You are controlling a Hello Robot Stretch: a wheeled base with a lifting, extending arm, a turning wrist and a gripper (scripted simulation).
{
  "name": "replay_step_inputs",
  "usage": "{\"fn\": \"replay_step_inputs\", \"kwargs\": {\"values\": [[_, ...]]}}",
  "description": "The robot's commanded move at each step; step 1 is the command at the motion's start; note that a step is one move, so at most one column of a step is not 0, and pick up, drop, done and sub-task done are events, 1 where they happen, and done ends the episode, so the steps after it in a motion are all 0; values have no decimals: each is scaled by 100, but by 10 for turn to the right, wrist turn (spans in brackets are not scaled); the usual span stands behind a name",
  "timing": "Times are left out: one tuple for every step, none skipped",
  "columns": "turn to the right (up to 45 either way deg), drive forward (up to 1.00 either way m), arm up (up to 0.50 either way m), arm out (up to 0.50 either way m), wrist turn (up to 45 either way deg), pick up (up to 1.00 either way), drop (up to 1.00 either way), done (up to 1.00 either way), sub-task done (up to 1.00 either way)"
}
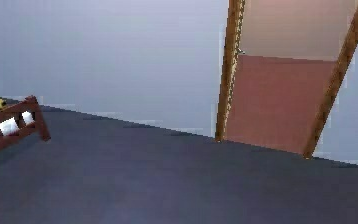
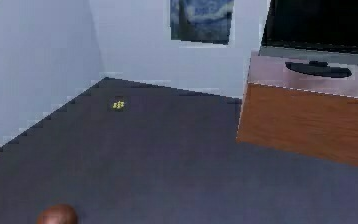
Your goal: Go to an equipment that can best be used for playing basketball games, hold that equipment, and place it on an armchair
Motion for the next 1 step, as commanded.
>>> {"fn": "replay_step_inputs", "kwargs": {"values": [[-420,0,0,0,0,0,0,0,0]]}}
